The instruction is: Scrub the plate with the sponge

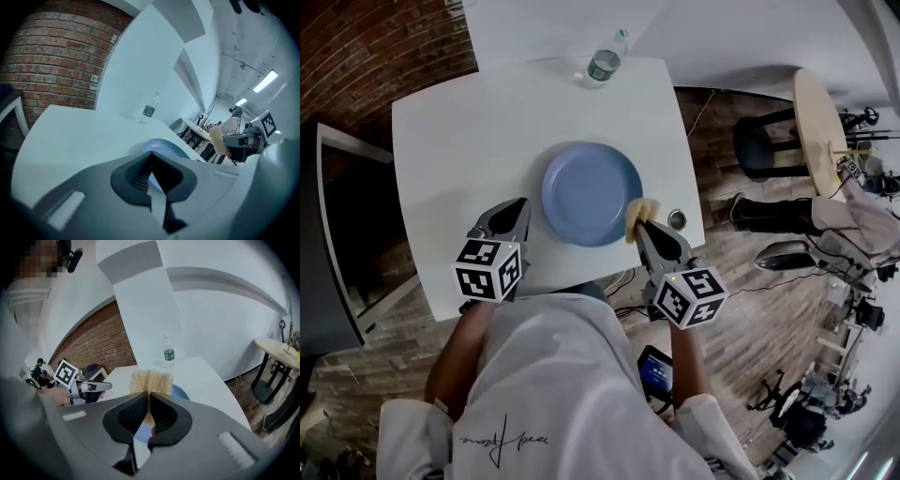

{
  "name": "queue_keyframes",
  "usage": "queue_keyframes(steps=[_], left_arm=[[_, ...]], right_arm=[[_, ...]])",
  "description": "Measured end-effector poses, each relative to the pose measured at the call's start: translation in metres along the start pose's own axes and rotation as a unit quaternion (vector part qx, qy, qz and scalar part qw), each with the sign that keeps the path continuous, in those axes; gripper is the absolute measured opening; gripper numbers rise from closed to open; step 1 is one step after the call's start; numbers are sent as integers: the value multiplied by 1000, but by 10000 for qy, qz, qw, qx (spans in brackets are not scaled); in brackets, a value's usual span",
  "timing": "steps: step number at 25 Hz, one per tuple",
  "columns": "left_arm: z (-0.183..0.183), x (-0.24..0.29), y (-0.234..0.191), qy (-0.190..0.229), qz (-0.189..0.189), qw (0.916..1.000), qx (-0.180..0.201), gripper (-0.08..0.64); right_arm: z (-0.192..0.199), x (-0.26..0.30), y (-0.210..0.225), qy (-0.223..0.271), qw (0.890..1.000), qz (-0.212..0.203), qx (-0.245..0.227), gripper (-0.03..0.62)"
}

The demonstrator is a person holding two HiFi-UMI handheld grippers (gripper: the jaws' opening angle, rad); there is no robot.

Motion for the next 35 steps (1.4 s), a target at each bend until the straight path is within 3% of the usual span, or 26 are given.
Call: queue_keyframes(steps=[23, 35], left_arm=[[22, 56, -13, -695, -184, 9964, -451, 41], [31, 80, -19, -983, 14, 9945, -371, 69]], right_arm=[[13, 73, 43, -765, 9967, 53, 264, 23], [15, 107, 45, -1011, 9948, 125, 30, 23]])
Point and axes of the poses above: the fingertips, and each gripper's own axes: x forward along the fingers, y to its right, z out of its underside, the point moved 5 cm from there along -x, backward along the fingers, and after that the axes turned 4 degrees about -z, right-handed, at the moved point
